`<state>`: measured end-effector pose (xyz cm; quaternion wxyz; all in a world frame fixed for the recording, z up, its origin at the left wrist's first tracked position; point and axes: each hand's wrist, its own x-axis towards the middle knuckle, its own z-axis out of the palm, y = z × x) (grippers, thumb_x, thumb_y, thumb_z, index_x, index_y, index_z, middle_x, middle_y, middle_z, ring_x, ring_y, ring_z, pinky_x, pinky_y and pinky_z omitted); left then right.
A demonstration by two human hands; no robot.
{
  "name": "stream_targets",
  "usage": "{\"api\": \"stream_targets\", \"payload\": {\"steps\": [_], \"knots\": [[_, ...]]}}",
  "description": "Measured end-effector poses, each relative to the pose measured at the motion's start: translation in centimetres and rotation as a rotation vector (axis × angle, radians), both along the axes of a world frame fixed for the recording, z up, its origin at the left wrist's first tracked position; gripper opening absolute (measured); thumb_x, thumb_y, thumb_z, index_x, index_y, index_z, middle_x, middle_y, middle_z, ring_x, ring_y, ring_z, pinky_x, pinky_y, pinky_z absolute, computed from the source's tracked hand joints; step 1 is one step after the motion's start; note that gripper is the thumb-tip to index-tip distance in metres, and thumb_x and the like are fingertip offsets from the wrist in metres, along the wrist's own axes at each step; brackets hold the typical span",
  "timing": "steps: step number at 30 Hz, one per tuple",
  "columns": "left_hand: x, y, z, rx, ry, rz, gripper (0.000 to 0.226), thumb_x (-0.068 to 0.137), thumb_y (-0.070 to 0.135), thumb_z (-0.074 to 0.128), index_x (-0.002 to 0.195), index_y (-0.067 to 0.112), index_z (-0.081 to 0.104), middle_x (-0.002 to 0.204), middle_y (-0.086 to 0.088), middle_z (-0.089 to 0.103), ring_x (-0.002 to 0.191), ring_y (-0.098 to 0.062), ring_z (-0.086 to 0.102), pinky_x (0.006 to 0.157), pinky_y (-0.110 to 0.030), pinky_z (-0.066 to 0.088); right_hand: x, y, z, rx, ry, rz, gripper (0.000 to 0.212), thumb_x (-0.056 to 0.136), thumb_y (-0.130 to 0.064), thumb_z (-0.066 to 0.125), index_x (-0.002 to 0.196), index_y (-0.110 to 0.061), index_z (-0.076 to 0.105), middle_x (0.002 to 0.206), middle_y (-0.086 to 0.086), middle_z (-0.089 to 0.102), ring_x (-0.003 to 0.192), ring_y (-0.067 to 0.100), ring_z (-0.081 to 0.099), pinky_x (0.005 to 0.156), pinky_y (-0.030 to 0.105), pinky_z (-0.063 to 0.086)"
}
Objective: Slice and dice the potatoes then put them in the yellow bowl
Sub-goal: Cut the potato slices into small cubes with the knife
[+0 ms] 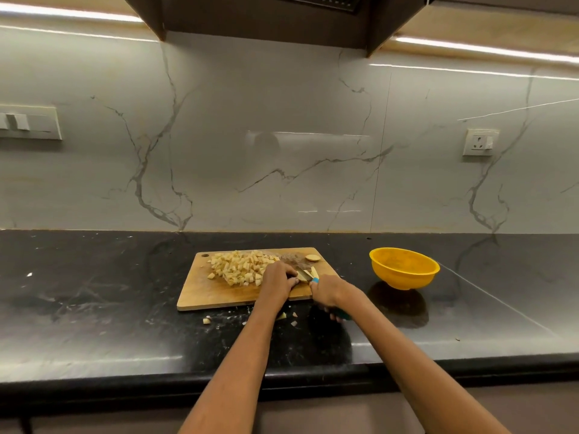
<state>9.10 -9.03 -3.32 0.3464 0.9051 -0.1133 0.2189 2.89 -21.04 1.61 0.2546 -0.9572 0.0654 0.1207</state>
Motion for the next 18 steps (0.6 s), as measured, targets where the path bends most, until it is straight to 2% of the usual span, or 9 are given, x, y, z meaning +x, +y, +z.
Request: {"api": "stream_targets", "payload": {"steps": [2,4,6,8,11,15,18], "knots": [[-0.2,-0.1,0.0,0.005,-0.005,-0.001,0.023,0.083,0.013,0.068,0.104,0.004,0.071,0.104,-0.009,0.071,0.098,-0.015,0.063,0.087,-0.021,0.044,0.6,0.3,0.2,-0.020,0.004,0.012,0.032,0.104,-0.026,0.027,0.096,-0.001,0.044,0.071,0.011,0.051,0.053,0.016,0.047,0.047,0.026,0.042],[-0.4,-0.1,0.1,0.009,-0.009,0.006,0.023,0.083,0.013,0.067,0.104,0.004,0.071,0.104,-0.009,0.071,0.098,-0.016,0.063,0.086,-0.021,0.045,0.7,0.6,0.0,-0.078,-0.020,0.032,0.032,0.103,-0.022,0.030,0.100,0.004,0.048,0.079,0.015,0.058,0.060,0.020,0.056,0.055,0.029,0.048],[-0.5,-0.1,0.0,0.003,-0.009,0.010,0.023,0.084,0.013,0.067,0.105,0.005,0.071,0.105,-0.009,0.071,0.098,-0.016,0.063,0.087,-0.022,0.045,0.3,0.5,-0.7,-0.211,-0.097,0.086,0.034,0.102,-0.021,0.034,0.117,0.002,0.054,0.102,0.017,0.064,0.087,0.026,0.064,0.073,0.033,0.051],[-0.6,-0.1,0.1,0.001,-0.017,0.015,0.023,0.084,0.013,0.067,0.105,0.005,0.070,0.106,-0.009,0.070,0.099,-0.015,0.063,0.087,-0.021,0.044,-1.2,0.3,-1.7,-0.375,-0.219,0.138,0.033,0.102,-0.020,0.037,0.123,-0.003,0.055,0.120,0.014,0.061,0.109,0.028,0.060,0.085,0.035,0.048],[-0.5,-0.1,0.0,-0.007,-0.023,0.022,0.024,0.084,0.014,0.067,0.107,0.006,0.069,0.107,-0.008,0.070,0.102,-0.015,0.062,0.090,-0.022,0.044,-3.5,-0.4,-2.9,-0.465,-0.338,0.118,0.033,0.102,-0.025,0.038,0.121,-0.005,0.056,0.119,0.011,0.062,0.108,0.026,0.061,0.084,0.033,0.048],[-0.4,-0.1,-0.1,-0.030,-0.020,0.031,0.024,0.083,0.014,0.069,0.106,0.008,0.070,0.107,-0.007,0.070,0.103,-0.015,0.061,0.094,-0.025,0.044,-4.1,-1.2,-3.1,-0.245,-0.387,-0.037,0.040,0.102,-0.035,0.034,0.115,-0.006,0.057,0.112,0.010,0.064,0.102,0.023,0.062,0.082,0.031,0.048],[-0.5,-0.3,0.0,-0.066,-0.031,0.047,0.024,0.081,0.012,0.070,0.104,0.007,0.070,0.105,-0.007,0.070,0.100,-0.015,0.061,0.092,-0.024,0.046,-2.6,-0.8,-3.0,-0.182,-0.355,-0.004,0.042,0.103,-0.035,0.032,0.113,-0.004,0.058,0.110,0.011,0.063,0.099,0.023,0.062,0.079,0.030,0.049]]}}
